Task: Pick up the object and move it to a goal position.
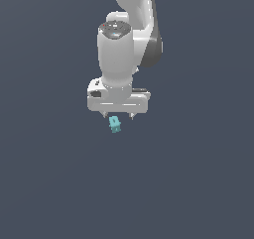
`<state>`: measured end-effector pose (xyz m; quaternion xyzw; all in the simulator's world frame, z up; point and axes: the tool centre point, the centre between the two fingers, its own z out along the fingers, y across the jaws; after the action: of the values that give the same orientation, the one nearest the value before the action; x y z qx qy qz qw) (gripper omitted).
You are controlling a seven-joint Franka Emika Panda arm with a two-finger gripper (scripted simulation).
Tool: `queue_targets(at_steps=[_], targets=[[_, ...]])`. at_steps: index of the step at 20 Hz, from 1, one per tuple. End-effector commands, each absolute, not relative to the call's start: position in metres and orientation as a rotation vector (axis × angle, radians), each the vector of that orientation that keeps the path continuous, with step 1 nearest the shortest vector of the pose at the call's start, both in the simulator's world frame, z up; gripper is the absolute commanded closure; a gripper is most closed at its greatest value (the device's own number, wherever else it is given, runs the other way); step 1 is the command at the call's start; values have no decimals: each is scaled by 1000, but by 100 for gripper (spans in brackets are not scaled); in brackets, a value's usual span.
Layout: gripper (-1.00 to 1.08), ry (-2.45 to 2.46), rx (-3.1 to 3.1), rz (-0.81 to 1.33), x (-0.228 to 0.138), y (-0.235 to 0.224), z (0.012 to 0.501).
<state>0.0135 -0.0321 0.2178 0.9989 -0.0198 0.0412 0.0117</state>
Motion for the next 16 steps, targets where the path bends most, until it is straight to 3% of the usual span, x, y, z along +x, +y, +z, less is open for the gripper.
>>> queue_targets(at_steps=[1,16], targets=[[-92,-62,3115,129,13,-32,218],[-92,-79,3103,136,12,-49,230]])
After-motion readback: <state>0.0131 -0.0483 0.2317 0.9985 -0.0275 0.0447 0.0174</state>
